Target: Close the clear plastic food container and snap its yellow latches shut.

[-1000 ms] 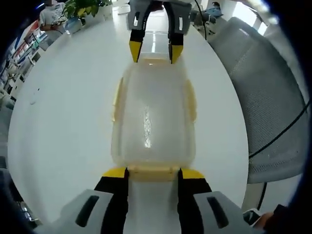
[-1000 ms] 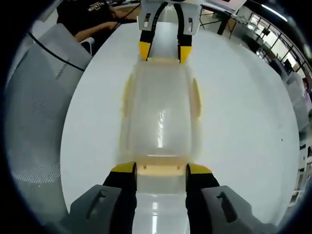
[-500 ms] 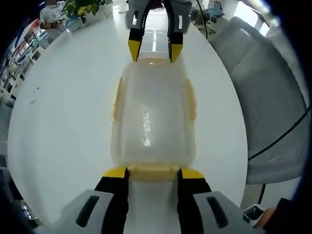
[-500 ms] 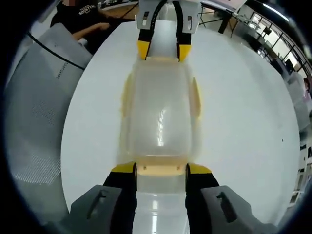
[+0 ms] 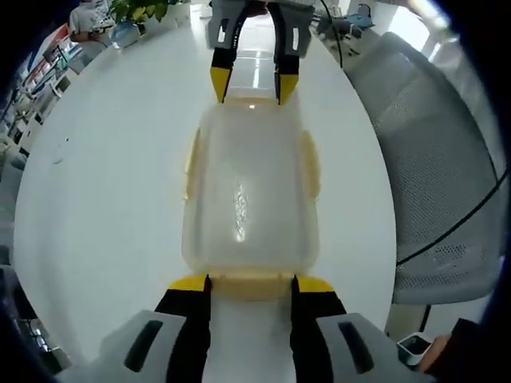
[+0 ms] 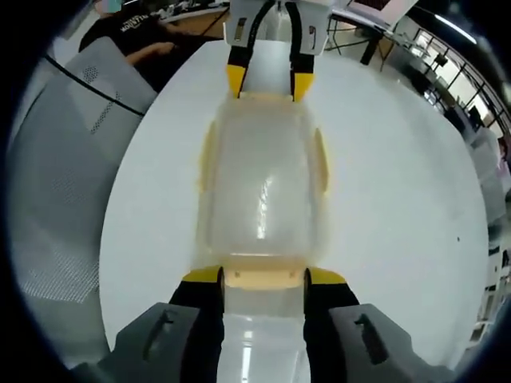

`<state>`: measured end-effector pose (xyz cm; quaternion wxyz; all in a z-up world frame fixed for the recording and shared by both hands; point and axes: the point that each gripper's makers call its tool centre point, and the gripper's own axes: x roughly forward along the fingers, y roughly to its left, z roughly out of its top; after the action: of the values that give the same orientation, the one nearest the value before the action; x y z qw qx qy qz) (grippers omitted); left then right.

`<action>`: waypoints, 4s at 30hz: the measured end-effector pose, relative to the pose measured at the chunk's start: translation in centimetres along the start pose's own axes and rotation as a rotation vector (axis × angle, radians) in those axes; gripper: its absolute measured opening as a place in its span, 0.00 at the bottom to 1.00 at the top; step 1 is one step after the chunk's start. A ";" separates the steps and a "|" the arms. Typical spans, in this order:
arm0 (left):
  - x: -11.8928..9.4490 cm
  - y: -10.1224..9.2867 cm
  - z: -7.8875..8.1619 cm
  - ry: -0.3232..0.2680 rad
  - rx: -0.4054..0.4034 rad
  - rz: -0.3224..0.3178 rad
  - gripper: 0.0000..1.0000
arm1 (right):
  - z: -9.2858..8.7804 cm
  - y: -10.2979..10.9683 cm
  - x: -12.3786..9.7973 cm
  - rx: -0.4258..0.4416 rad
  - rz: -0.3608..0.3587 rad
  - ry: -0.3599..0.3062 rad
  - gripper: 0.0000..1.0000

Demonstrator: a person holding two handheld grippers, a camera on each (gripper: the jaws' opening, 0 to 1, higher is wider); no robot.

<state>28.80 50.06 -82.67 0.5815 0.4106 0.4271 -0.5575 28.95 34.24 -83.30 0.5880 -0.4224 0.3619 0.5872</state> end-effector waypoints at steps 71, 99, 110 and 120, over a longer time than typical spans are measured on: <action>2.6 -1.2 22.1 -0.001 0.116 -0.029 0.34 | -18.2 2.7 -12.9 0.094 -0.027 0.023 0.35; 2.8 -1.5 21.7 0.013 0.122 -0.040 0.35 | -18.5 2.8 -12.4 0.089 -0.011 0.058 0.36; 1.8 -0.8 19.9 0.030 -0.080 -0.034 0.55 | -21.3 2.0 -13.2 0.280 -0.063 0.132 0.44; -0.2 -2.1 20.1 -0.015 -0.767 -0.181 0.54 | -21.7 1.0 -15.4 0.690 -0.080 0.061 0.33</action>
<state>27.49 30.88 -76.51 0.6443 0.1204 0.6345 -0.4095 28.74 8.30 -77.49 0.7075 -0.2300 0.5397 0.3940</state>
